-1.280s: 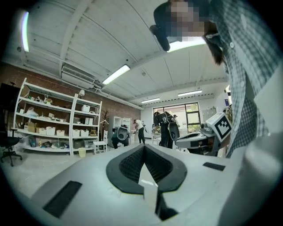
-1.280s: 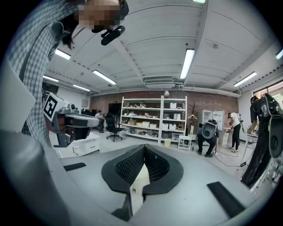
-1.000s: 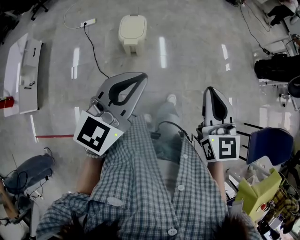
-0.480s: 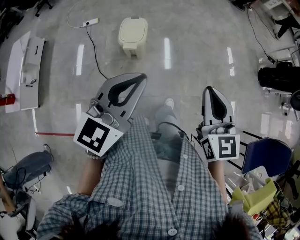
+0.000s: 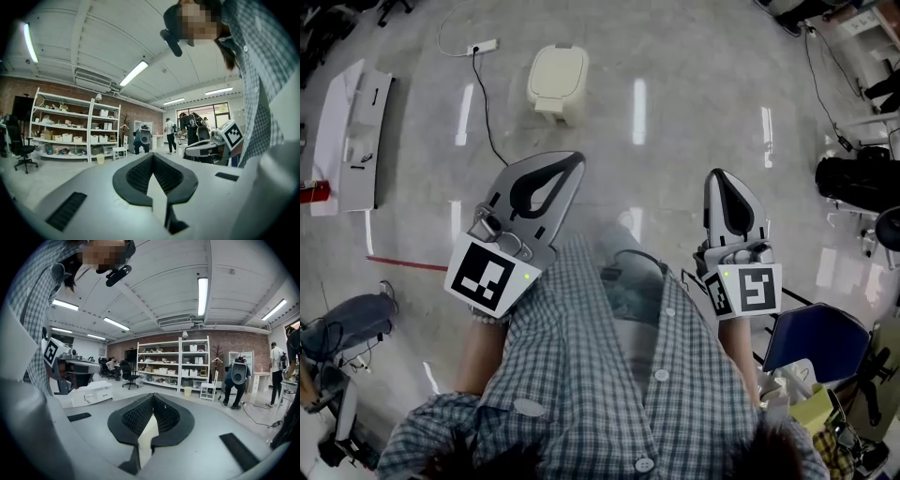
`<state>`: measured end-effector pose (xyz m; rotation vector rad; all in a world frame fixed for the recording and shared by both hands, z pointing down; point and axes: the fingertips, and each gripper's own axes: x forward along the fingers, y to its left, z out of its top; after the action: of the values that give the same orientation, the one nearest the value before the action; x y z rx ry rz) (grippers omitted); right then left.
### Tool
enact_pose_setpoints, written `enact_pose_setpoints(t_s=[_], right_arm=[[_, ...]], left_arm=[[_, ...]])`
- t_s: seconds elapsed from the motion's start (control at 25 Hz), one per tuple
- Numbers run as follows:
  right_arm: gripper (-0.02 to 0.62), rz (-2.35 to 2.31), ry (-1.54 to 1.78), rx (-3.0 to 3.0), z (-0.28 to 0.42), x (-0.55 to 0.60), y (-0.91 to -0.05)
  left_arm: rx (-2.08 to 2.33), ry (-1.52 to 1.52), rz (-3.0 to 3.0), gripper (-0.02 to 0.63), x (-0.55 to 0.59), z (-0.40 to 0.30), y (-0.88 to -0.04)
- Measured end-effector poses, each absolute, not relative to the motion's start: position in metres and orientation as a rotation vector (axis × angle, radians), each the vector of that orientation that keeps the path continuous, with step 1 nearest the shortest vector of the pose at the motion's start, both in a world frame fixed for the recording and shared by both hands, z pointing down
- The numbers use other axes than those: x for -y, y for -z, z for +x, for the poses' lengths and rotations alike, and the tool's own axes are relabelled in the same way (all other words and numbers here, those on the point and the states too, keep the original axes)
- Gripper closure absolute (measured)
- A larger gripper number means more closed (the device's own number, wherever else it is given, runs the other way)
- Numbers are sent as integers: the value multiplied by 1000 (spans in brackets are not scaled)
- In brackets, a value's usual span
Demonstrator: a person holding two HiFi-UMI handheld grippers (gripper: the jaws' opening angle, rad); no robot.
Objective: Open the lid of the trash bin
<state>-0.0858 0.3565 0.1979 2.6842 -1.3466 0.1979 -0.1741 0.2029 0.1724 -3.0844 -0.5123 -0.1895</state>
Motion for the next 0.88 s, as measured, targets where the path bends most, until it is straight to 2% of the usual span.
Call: enact_pose_setpoints(t_s=[0.52, 0.88], right_arm=[[578, 2635, -135, 1444, -7, -376, -192], [578, 2664, -150, 1454, 18, -386, -198]], left_arm=[[319, 154, -3075, 609, -215, -113, -160], [279, 155, -3069, 608, -221, -96, -160]])
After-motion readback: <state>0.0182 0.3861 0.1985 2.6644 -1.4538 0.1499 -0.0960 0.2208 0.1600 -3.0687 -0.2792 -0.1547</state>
